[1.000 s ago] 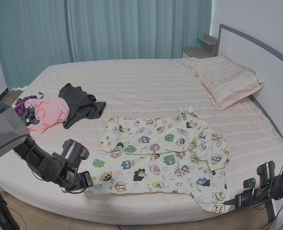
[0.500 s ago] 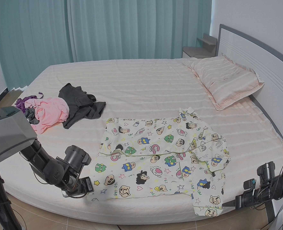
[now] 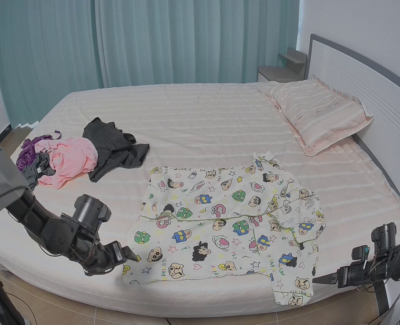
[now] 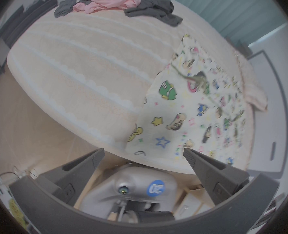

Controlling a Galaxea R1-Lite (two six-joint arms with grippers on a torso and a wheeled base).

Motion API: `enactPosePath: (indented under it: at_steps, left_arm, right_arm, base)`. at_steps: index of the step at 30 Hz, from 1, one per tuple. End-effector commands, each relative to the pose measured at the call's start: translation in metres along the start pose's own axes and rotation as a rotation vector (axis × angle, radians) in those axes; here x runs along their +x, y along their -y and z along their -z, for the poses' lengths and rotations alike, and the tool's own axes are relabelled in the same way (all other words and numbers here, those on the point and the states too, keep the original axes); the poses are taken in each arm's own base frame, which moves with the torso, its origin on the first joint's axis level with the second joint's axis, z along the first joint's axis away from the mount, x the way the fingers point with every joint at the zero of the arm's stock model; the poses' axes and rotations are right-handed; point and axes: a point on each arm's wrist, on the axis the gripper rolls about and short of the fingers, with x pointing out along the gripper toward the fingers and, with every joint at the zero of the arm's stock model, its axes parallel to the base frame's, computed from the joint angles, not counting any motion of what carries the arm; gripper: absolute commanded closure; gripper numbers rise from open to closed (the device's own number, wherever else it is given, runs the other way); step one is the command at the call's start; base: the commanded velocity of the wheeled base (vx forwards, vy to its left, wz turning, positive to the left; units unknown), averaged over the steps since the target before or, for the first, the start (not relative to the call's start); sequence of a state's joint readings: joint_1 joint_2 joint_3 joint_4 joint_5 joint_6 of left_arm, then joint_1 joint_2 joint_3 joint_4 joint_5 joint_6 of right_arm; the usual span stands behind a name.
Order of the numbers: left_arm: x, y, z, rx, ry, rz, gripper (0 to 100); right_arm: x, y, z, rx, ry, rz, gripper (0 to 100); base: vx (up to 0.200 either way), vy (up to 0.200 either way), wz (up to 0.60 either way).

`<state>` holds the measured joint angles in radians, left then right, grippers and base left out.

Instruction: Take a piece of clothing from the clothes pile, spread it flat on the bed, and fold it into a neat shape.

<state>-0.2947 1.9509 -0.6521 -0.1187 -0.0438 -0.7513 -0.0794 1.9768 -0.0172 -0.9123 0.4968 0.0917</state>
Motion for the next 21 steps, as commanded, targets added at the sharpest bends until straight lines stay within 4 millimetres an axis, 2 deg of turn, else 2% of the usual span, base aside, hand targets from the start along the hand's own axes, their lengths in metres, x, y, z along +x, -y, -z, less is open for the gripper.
enactPosePath:
  at_steps: [1,5,10,20,21]
  left_arm:
    - [-0.055,-0.013,-0.014,-0.136,0.082,0.195,0]
    - [-0.072,-0.014,-0.015,-0.262,0.08,0.276,0]
    - [-0.086,-0.015,-0.01,-0.307,0.034,0.37,0]
    - [-0.082,-0.019,-0.004,-0.301,0.036,0.402,0]
    - [-0.082,-0.019,-0.004,-0.3,0.039,0.405,0]
  right_arm:
    - [-0.016,-0.007,-0.003,0.061,0.082,-0.009,0]
    - [-0.022,-0.012,-0.007,0.116,0.129,-0.023,0]
    - [-0.025,-0.014,-0.009,0.134,0.152,-0.03,0]
    - [-0.027,-0.015,-0.011,0.137,0.174,-0.029,0]
    - [-0.027,-0.015,-0.011,0.136,0.173,-0.029,0]
  base:
    - [0.0,0.0,0.0]
    - [0.0,0.0,0.0]
    - [0.2,0.0,0.0]
    - [0.2,0.0,0.0]
    - [0.0,0.0,0.0]
